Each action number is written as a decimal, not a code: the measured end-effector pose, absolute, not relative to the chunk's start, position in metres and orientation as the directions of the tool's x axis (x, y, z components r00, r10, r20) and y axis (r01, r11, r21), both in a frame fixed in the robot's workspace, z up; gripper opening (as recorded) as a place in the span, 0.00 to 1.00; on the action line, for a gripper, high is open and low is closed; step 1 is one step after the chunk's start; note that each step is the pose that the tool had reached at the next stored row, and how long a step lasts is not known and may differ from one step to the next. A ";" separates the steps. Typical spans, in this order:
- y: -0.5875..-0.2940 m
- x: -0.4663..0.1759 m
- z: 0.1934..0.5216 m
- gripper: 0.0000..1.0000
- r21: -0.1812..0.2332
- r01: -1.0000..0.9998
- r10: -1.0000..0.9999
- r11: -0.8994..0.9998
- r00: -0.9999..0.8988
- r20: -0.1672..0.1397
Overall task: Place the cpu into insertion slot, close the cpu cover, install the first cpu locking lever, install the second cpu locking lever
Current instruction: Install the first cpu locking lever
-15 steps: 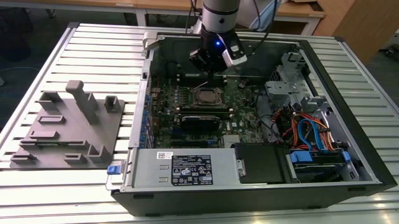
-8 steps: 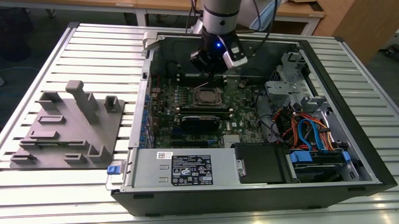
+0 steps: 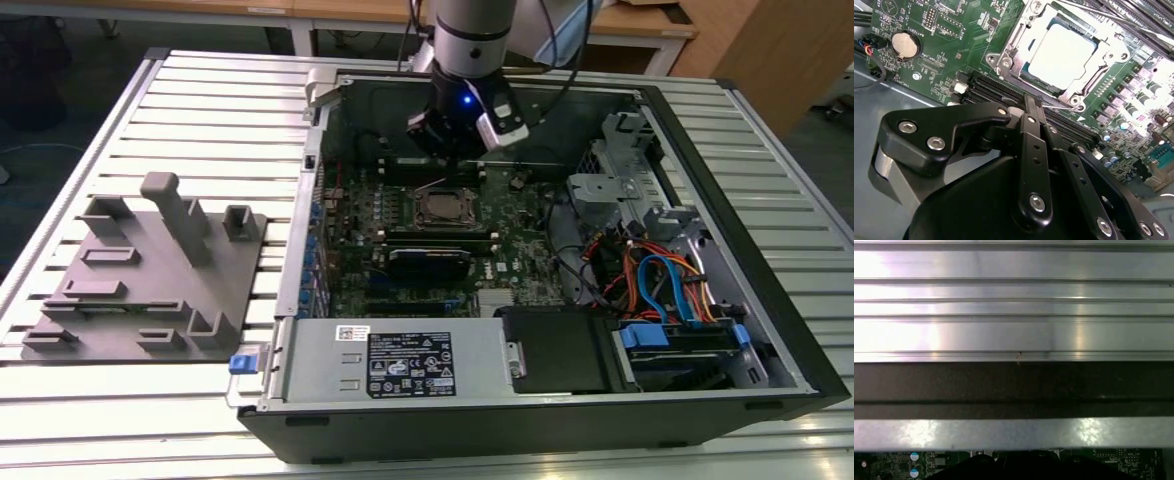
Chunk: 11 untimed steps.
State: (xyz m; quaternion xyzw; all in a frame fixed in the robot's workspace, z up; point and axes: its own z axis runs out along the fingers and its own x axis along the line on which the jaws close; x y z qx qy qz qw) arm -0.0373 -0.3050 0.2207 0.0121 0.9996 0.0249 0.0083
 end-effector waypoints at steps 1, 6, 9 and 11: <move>-0.305 -0.037 0.220 0.10 0.050 0.024 0.024 0.998 -1.000 -0.016; -0.305 -0.037 0.217 0.10 0.050 0.023 0.024 0.998 -1.000 -0.016; -0.305 -0.037 0.216 0.10 0.050 0.023 0.024 0.998 -1.000 -0.016; -0.305 -0.037 0.215 0.10 0.050 0.023 0.024 0.998 -1.000 -0.016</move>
